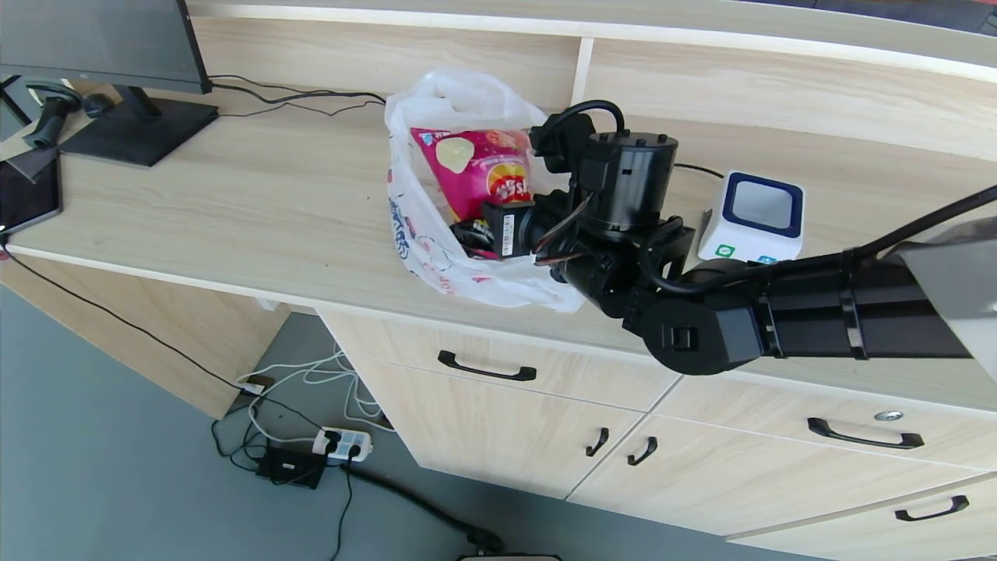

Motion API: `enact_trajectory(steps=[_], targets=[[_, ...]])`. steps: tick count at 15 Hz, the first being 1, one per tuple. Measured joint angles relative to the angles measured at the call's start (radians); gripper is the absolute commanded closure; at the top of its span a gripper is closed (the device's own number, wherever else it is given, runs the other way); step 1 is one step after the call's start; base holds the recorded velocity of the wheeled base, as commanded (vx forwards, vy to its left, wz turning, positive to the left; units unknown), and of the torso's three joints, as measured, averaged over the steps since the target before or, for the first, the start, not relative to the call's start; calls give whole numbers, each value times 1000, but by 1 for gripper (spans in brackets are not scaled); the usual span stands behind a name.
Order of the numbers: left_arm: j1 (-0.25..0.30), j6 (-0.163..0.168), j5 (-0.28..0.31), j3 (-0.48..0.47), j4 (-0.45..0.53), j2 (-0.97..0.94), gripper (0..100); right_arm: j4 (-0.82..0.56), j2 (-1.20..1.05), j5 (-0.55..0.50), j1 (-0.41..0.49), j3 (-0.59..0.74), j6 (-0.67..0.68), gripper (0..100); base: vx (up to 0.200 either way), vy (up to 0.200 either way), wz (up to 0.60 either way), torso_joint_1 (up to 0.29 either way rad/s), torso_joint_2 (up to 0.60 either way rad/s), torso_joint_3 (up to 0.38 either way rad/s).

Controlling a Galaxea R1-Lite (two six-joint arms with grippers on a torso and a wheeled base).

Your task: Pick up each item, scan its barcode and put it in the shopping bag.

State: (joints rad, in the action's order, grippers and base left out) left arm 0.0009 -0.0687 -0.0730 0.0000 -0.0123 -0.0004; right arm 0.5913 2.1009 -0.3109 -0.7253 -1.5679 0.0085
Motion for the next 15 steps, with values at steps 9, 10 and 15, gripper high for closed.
enact_trajectory(steps=[9, 10, 15], targets=[[0, 1, 0, 0, 2, 0, 0, 80, -181, -59, -30, 155, -14, 0, 0, 0, 0, 0, 0, 0], [0, 1, 0, 0, 2, 0, 0, 81, -241, -61, -33, 227, -25, 0, 0, 0, 0, 0, 0, 0], [0, 5, 0, 0, 4, 0, 0, 86, -599, -66, -50, 698, -67, 0, 0, 0, 0, 0, 0, 0]])
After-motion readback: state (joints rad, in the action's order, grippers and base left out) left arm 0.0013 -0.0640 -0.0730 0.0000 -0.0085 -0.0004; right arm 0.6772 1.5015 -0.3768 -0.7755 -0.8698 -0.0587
